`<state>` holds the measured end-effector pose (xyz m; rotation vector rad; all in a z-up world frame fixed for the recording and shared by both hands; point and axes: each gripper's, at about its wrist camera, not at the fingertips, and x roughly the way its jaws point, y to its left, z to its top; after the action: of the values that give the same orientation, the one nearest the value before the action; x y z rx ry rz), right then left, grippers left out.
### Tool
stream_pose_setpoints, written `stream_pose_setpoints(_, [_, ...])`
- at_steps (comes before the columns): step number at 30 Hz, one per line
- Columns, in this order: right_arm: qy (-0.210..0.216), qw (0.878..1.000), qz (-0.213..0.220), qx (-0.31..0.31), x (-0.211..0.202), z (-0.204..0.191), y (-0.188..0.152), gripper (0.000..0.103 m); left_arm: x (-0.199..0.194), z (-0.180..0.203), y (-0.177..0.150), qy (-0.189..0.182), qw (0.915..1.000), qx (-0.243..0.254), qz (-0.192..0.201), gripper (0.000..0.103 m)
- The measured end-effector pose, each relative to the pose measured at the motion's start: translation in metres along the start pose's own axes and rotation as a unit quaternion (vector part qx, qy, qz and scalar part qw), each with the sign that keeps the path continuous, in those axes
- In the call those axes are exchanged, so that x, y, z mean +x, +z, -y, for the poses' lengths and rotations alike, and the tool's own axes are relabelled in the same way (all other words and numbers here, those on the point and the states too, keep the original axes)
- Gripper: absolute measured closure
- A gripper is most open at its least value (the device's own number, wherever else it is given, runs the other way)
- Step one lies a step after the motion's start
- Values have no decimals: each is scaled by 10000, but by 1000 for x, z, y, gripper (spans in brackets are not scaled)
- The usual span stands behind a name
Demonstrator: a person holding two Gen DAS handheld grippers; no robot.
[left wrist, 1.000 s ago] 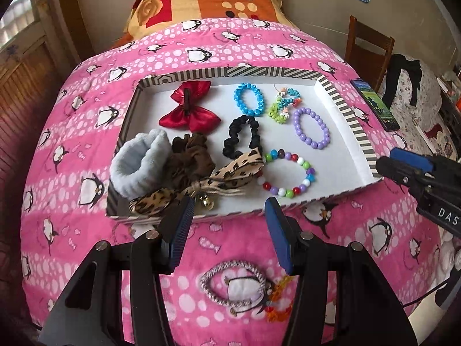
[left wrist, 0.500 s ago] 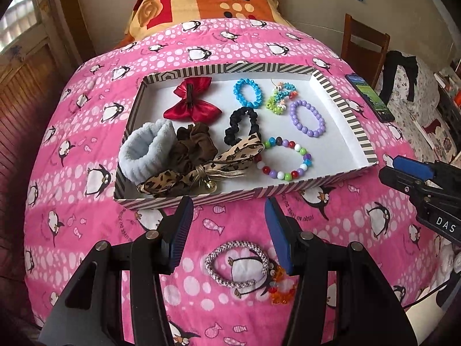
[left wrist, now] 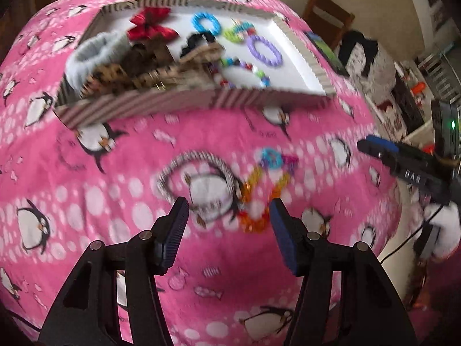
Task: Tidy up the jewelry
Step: 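Move both open tools back toward the silver and orange-teal bracelets on the bedspread, then grasp silver rhinestone bracelet with left tool while right tool grasps orange-teal bracelet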
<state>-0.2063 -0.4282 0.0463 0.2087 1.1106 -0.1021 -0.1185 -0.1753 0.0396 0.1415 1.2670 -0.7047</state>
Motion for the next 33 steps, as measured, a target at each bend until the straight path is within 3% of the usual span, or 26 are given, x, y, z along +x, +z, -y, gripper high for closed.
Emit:
stream_pose_setpoints(9, [212, 9996, -171, 111, 10, 7, -15, 63, 14, 7, 1, 77, 9999, -65, -95, 45])
stream_pose_setpoints(15, [280, 9995, -87, -115, 5, -5, -13, 63, 0, -14, -3, -16, 9994, -340, 11, 45])
stream_pose_setpoints(18, [627, 9979, -147, -13, 6, -7, -11, 63, -6, -22, -1, 59, 9988, -463, 137, 45])
stream_pose_setpoints(24, [1244, 9914, -306, -248, 23, -52, -3, 63, -1, -40, 11, 479, 9952, -814, 244, 45])
stream_pose_setpoints(29, [1474, 9866, -286, -641, 35, -95, 8, 63, 8, -46, 17, 863, 9929, -789, 201, 45])
stream_pose_setpoints(33, [1561, 9837, -314, -835, 47, -114, 14, 74, 13, -47, 19, 966, 9927, -686, 214, 45])
